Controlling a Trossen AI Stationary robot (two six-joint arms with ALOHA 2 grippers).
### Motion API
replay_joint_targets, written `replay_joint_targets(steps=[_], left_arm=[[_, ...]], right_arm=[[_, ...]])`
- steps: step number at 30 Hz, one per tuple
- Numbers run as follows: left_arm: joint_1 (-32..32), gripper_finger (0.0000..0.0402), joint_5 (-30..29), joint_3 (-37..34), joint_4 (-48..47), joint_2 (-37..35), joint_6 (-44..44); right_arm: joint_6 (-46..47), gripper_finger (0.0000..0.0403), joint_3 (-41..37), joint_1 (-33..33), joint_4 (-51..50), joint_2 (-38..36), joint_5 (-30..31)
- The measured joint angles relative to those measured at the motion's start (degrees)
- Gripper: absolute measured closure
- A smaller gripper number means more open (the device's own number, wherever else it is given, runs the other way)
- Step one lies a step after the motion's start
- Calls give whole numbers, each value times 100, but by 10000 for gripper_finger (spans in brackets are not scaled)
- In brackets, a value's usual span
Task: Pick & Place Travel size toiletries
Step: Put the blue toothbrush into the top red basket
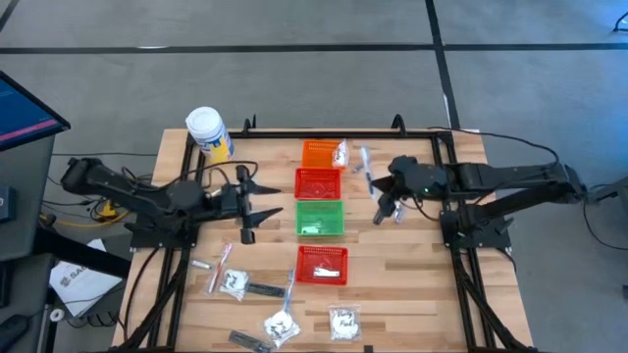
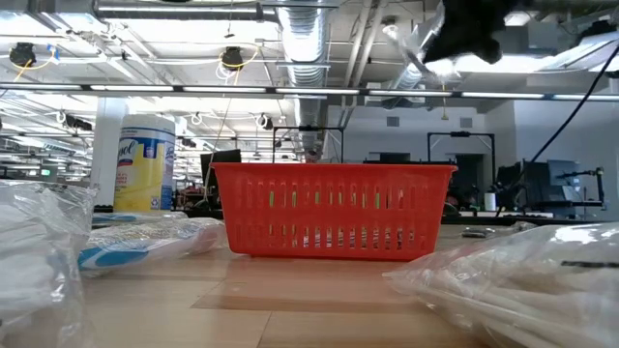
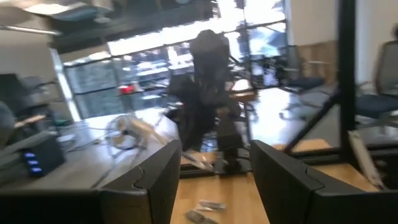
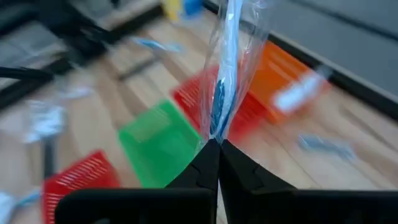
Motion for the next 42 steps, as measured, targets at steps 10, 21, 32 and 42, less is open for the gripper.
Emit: replay_joint_targets(steps=[10,21,32,42], left_arm=[[720,215,341,2,1313,1145,-178],[977,214,1863,33,1945,1625,-468],[983,136,1300,44,1962,1625,-911],[983,108,1417,46,2024,1625,-925]], right_arm=[[-1632,403,0,1280,2531,681,796],[-2080,403,0,1795,4245,1830,1855],[-2666,403,0,1732,5503,2445,2113],[-2673,403,0,1553,5759,2446,2165]])
